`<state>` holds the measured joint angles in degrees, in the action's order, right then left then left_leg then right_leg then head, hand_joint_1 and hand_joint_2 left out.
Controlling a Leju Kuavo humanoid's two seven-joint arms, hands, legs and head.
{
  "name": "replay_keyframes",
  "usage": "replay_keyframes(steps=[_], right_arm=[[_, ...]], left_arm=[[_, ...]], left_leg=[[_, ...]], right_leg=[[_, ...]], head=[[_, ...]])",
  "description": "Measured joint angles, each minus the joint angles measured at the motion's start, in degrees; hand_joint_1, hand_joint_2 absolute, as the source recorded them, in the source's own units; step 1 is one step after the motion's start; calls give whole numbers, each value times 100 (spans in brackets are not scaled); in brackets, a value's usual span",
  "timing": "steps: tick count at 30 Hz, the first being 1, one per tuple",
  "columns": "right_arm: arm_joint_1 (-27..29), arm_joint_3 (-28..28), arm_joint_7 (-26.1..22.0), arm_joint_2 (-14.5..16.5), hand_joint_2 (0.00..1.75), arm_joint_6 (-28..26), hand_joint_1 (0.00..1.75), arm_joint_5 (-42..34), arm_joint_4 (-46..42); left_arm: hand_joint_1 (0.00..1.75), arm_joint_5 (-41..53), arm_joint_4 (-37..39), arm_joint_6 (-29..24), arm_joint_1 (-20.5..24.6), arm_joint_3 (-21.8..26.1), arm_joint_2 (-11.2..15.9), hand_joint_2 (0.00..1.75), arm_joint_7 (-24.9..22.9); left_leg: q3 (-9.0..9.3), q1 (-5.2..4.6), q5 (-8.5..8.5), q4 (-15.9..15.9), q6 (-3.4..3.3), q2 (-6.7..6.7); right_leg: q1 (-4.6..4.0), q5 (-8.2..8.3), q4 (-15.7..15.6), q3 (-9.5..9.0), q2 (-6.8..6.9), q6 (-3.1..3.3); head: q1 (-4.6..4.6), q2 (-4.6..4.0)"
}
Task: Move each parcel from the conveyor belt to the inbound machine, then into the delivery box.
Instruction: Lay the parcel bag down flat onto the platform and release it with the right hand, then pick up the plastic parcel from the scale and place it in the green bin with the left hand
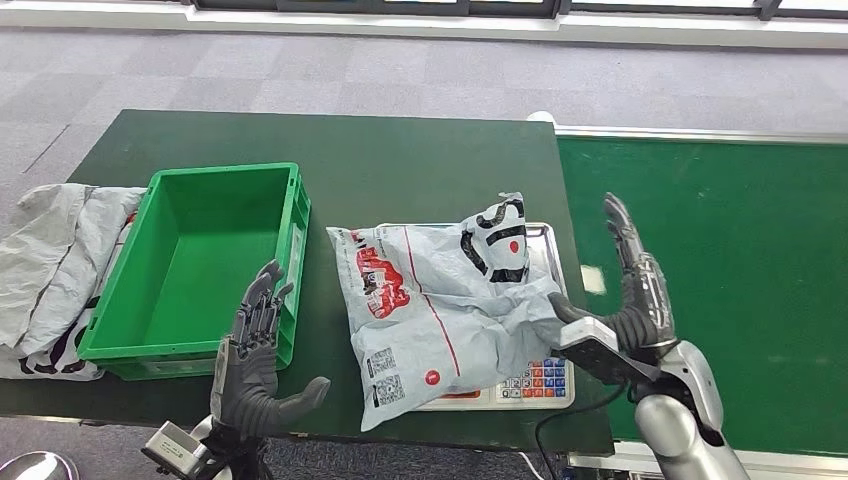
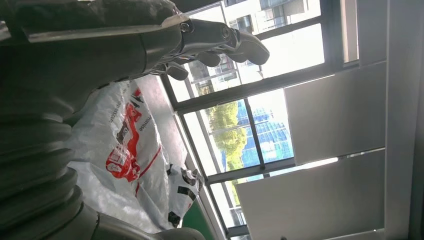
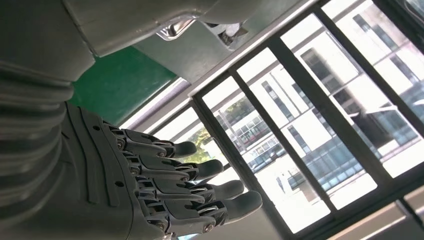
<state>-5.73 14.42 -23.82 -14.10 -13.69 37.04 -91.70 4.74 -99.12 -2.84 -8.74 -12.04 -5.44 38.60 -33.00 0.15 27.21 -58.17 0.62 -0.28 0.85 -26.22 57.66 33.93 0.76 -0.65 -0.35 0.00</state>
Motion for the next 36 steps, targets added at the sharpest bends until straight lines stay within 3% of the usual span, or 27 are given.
replay_keyframes(steps=[4,8,10,25,31,36], right_arm=[[330,-278,-120,62,175,168,0,-159,-210],[1721,-1587,-479,707,175,258,0,-564,-1057],[1990,-1854,-553,885,175,227,0,-620,-1217],[2219,-2248,-607,1217,175,252,0,-734,-1409],[2410,-2581,-1099,1691,175,559,0,-1606,-1568],[2336,-2715,-1100,1971,175,816,0,-1703,-1568]], left_arm=[[0,-1,2,-1,-11,2,2,175,3],[0,-14,-7,-13,-98,11,15,175,-1],[0,-15,-9,-15,-138,11,15,175,-2],[0,-15,-9,-20,-153,11,15,175,-2],[0,156,-37,-10,-212,11,15,175,-58],[0,547,10,201,15,-10,-54,175,-612]], left_leg=[[0,0,3,1,2,0],[2,1,7,2,4,3],[2,1,7,2,5,7],[13,1,7,2,5,15],[13,2,10,3,8,16],[15,1,8,2,6,21]], right_leg=[[0,-4,0,-1,0,0],[-1,-11,0,-2,-2,3],[-1,-12,0,-1,-3,3],[-1,-11,0,-8,-8,4],[-2,-15,0,-6,-13,7],[-1,-16,0,-4,-13,7]], head=[[0,0],[0,0],[0,0],[0,0],[0,0],[0,0]])
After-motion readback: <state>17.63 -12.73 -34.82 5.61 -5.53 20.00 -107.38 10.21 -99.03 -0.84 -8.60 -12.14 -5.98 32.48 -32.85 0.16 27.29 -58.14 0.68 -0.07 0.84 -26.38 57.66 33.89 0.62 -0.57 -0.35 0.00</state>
